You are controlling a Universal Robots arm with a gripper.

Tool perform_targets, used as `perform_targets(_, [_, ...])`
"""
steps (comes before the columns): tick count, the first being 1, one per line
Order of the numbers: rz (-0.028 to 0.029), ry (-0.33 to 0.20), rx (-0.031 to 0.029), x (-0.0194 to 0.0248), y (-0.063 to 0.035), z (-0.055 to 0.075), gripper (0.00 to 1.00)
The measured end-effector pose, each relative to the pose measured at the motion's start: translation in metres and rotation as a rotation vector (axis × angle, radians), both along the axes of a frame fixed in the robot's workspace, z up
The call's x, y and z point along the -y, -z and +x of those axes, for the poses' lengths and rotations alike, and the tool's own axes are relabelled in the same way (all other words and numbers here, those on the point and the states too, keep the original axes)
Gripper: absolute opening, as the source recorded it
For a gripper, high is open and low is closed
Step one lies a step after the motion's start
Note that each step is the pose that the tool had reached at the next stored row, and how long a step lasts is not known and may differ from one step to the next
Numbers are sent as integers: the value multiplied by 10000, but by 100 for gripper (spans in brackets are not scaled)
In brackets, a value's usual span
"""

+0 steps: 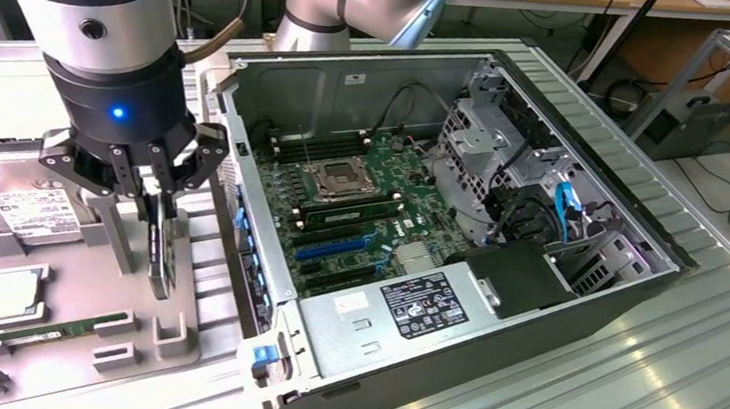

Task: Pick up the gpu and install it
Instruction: 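Pick up the gpu and move the gpu toward the slot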

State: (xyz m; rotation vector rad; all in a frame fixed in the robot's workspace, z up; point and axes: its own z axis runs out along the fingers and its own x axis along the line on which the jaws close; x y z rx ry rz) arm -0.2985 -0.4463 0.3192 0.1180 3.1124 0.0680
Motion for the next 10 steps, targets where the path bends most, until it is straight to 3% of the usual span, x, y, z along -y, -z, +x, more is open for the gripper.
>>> perform_targets(10, [0, 0, 0, 0, -19, 0, 26])
